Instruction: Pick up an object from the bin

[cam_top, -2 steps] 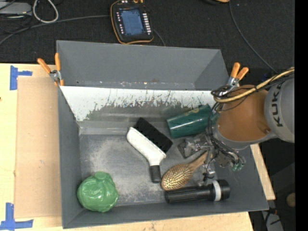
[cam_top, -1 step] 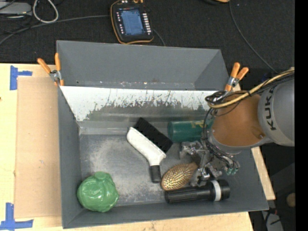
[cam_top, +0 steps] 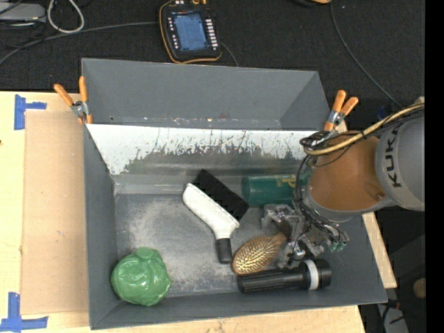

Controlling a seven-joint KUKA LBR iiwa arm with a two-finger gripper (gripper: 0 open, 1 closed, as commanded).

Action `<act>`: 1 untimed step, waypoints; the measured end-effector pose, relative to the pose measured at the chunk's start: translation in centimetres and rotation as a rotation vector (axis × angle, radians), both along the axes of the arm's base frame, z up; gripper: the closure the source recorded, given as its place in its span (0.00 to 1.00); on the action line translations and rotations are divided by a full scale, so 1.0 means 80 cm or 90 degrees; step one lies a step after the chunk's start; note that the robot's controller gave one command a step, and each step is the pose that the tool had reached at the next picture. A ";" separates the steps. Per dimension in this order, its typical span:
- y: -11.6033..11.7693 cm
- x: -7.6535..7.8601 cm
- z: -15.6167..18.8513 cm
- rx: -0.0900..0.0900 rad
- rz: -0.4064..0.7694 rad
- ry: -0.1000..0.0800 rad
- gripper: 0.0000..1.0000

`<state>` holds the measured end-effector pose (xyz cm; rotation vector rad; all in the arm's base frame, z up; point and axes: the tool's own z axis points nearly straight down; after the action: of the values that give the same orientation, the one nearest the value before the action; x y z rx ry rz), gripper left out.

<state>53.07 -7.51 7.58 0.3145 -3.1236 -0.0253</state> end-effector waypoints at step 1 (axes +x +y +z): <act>0.023 -0.037 0.023 0.000 0.154 -0.016 1.00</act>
Offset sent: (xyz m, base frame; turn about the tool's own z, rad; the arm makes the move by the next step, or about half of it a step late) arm 0.0000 0.0000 0.0000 0.0000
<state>50.11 -5.66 9.38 0.6944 -3.0854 -0.0209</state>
